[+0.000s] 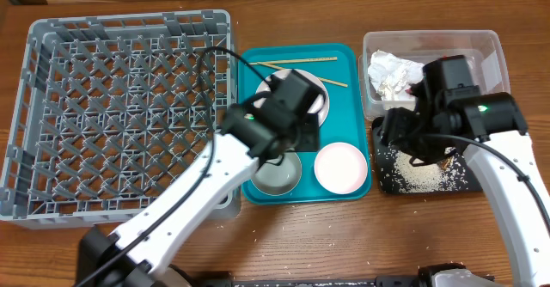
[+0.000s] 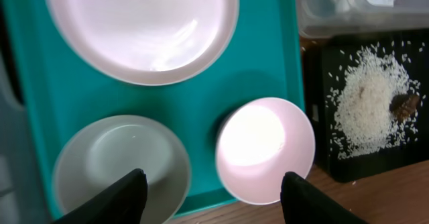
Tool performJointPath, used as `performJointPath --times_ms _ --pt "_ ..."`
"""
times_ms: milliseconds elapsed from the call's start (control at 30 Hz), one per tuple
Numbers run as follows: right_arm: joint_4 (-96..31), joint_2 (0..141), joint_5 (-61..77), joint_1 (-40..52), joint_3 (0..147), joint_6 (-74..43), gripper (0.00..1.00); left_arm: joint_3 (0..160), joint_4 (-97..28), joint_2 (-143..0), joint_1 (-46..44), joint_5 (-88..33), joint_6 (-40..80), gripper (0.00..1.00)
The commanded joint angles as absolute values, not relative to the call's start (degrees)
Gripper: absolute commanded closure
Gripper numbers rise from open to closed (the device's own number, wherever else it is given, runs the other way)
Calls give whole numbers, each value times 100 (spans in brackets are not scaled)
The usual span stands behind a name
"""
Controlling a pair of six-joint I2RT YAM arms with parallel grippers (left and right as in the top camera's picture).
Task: Sort waste into correct bins and load items into the dishwasher
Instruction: 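Reach left gripper to the pink bowl and grasp its rim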
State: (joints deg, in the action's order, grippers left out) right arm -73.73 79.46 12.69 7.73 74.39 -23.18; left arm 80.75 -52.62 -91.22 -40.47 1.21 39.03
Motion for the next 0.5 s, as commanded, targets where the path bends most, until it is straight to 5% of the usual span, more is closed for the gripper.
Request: performJointPath --times_ms 0,67,300,467 --pt "-7378 7907 980 329 7474 -2429 35 8147 -4908 -9717 -4462 237 4040 35" --pt "-7378 7909 548 -75 7474 -2425 0 8147 -4657 -10134 -4633 349 4145 35" --pt "-7384 7909 305 -541 7472 -2403 0 8147 -4191 -10892 -4657 360 3420 37" --pt "-7373 7909 305 -539 7472 -2403 0 8147 -3837 -11340 -4648 355 2849 48"
